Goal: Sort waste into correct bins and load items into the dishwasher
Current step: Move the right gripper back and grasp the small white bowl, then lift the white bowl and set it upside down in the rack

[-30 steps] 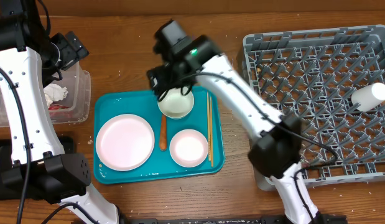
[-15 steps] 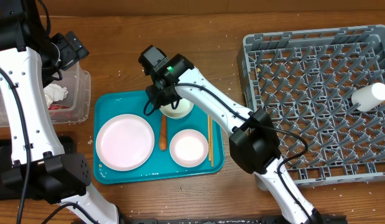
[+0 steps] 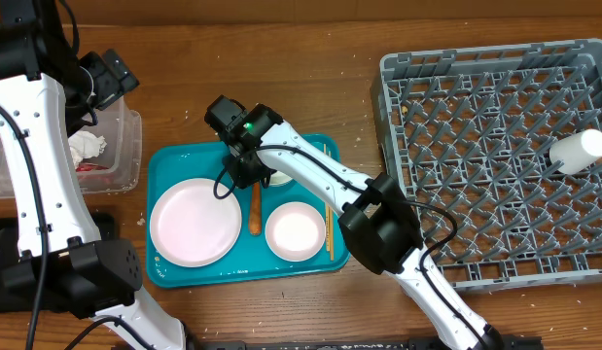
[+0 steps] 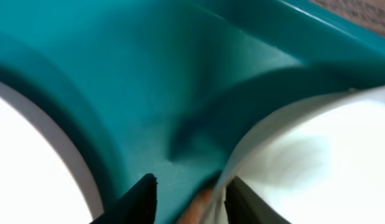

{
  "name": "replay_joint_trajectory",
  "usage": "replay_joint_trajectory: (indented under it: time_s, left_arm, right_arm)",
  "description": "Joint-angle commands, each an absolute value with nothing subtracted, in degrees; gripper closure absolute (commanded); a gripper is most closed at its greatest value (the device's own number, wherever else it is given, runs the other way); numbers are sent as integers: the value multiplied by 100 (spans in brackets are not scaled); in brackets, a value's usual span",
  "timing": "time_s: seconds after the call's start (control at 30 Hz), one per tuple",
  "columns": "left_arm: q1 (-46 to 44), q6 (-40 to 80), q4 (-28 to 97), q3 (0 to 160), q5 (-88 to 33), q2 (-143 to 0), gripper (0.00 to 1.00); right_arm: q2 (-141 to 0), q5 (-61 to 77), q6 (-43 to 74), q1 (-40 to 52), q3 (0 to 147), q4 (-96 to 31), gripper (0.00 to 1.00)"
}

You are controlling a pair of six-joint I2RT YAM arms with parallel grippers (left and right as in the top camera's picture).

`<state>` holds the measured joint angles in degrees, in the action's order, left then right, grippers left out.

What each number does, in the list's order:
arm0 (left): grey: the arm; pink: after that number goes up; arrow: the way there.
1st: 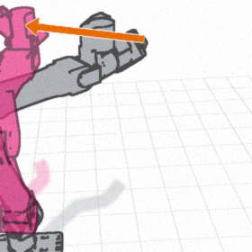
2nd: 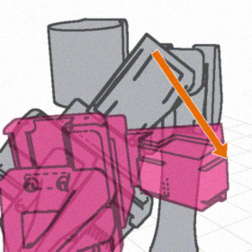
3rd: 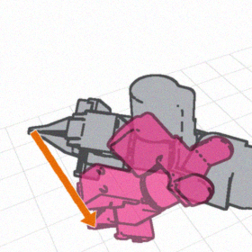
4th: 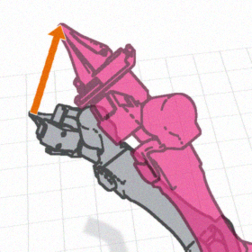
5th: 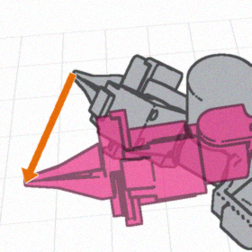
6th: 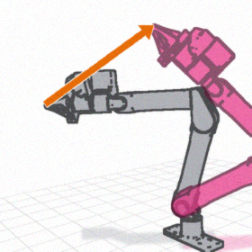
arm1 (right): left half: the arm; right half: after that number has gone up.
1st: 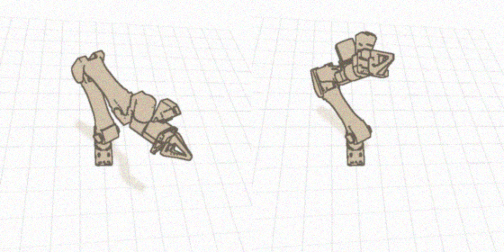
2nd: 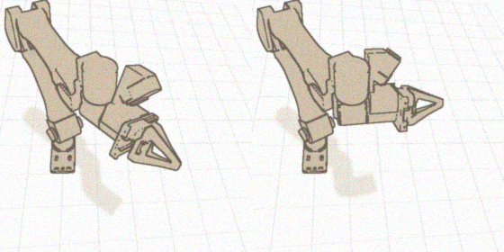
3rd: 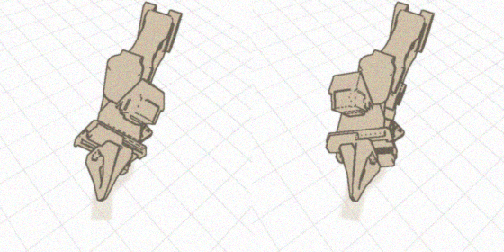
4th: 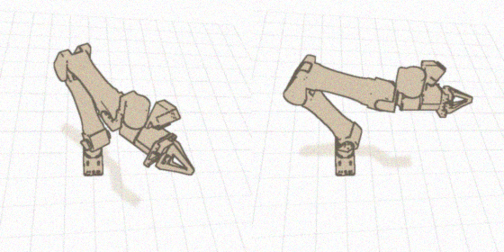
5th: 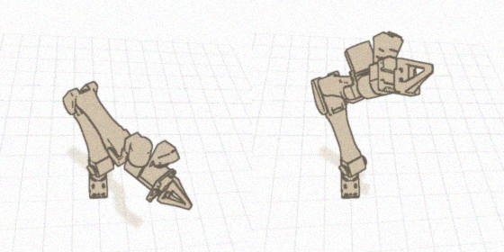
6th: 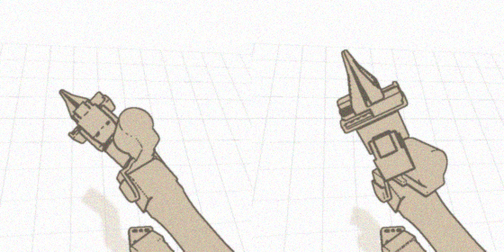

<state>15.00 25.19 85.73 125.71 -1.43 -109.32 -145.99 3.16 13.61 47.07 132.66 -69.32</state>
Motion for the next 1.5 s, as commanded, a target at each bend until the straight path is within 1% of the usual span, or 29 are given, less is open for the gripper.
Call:
replay_joint_trajectory:
  time_s: [0.0,0.13,0.2,0.33,0.37,0.4,0.63,0.83,0.87,0.97,1.03,1.07,1.17,1.2,1.3,1.4,1.47]
  left_arm:
    - [1461,2576,8584,12540,-104,-10940,0]
    - [1461,2576,8584,12540,-102,-10940,0]
    - [1461,2576,8586,12540,-102,-10940,0]
    - [1461,2576,8586,12540,-104,-10940,0]
    - [1461,2576,8586,12540,-104,-10940,0]
    - [1461,2576,8586,12540,-104,-10940,0]
    - [1461,2576,8586,12540,-104,-10940,0]
    - [1461,2576,8591,12540,-104,-10940,0]
    - [1461,2576,8591,12540,-104,-10940,0]
    - [1461,2574,8591,12540,-102,-10940,0]
    - [1461,2574,8591,12540,-102,-10940,0]
    - [1461,2574,8591,12540,-102,-10940,0]
    - [1461,2574,8589,12540,-75,-10940,0]
    - [1461,2574,8586,12540,-54,-10940,0]
    - [1461,2574,8584,12540,71,-10940,0]
    - [1461,2576,8569,12540,121,-10940,0]
    - [1461,2578,8532,12540,132,-10940,0]
  right_arm:
    - [-14562,222,1372,4692,13367,-7041,68]
    - [-14551,220,1372,4692,13592,-7188,77]
    - [-14529,222,1372,4687,13714,-7255,84]
    - [-14451,220,1369,4685,13900,-7354,87]
    - [-14405,220,1367,4681,13952,-7365,89]
    - [-14355,220,1367,4674,14003,-7365,96]
    - [-14025,283,1372,4523,14184,-7422,96]
    - [-13631,1066,1376,4193,14219,-7452,96]
    - [-13345,1107,1599,3876,14416,-7450,96]
    - [-12984,1164,1798,3293,14645,-7500,96]
    - [-12702,1538,1826,2659,14702,-7540,96]
    - [-12645,1688,1826,2484,14702,-7548,96]
    - [-12501,2867,1785,1402,14700,-7642,96]
    - [-12505,3511,1706,886,14691,-7741,96]
    - [-12540,4860,1168,-165,14431,-7915,96]
    - [-12543,5791,716,-873,14066,-7988,96]
    - [-12543,6031,440,-1291,13725,-8044,96]
